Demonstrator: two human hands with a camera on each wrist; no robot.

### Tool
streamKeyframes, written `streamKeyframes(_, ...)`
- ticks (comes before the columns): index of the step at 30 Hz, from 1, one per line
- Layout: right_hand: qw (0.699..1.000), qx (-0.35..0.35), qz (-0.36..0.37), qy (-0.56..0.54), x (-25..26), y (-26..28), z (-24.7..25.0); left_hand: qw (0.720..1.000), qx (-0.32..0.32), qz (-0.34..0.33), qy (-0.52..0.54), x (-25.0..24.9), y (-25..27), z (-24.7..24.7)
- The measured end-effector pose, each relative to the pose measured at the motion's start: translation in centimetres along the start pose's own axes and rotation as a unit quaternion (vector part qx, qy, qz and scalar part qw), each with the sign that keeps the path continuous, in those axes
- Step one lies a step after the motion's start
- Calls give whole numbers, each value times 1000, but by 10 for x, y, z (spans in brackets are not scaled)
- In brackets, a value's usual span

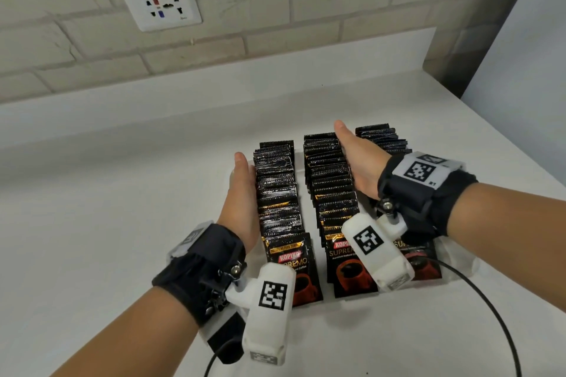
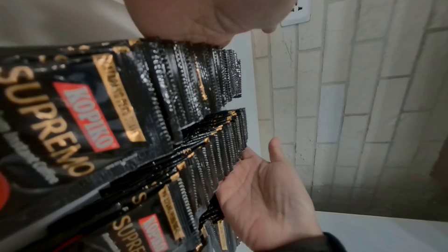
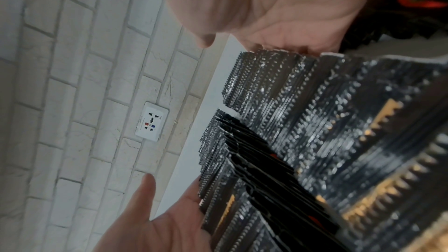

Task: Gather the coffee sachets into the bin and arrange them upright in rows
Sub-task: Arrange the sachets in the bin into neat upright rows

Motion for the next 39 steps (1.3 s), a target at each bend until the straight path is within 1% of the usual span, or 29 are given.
streamKeyframes(3,1000,2,0,7,0,1,-1,1000,-11,-10,-1,2,-2,-1)
streamKeyframes(9,999,-14,8,34,2,1,-2,1000,-20,-5,7,5,-3,-4)
streamKeyframes(12,999,-16,9,38,2,0,-3,1000,-9,-1,2,4,-1,-3)
streamKeyframes(16,999,-12,7,44,1,0,-2,1000,-5,20,-15,1,-1,2)
streamKeyframes(19,999,-11,10,51,2,5,-3,998,-23,39,-33,1,-1,10)
streamKeyframes(22,999,11,16,50,-1,13,-2,996,-54,50,-44,1,4,16)
streamKeyframes(24,998,39,27,33,-3,26,1,997,-46,58,-39,-4,14,15)
streamKeyframes(26,996,63,55,12,-3,46,8,996,-41,45,-57,-10,28,15)
streamKeyframes(29,988,92,113,-42,3,80,29,993,-45,-15,-107,-27,44,12)
streamKeyframes(31,984,84,138,-71,7,95,51,994,-48,-40,-92,-43,50,-1)
streamKeyframes(32,984,67,141,-83,7,99,63,996,-41,-45,-70,-49,50,-10)
streamKeyframes(36,990,-10,102,-99,-5,87,101,999,21,-31,-10,-56,47,-62)
streamKeyframes(39,992,-38,69,-95,-18,71,109,998,59,-2,-20,-47,37,-105)
Point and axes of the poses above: each hand's wrist, its own y-axis away from the middle knuckle, its own z-axis out of the back of the hand, x = y × z, the point moved 4 cm from there along -y, towards the middle knuckle, and after that the axes turned 15 degrees about -z, right-handed, at the moved point
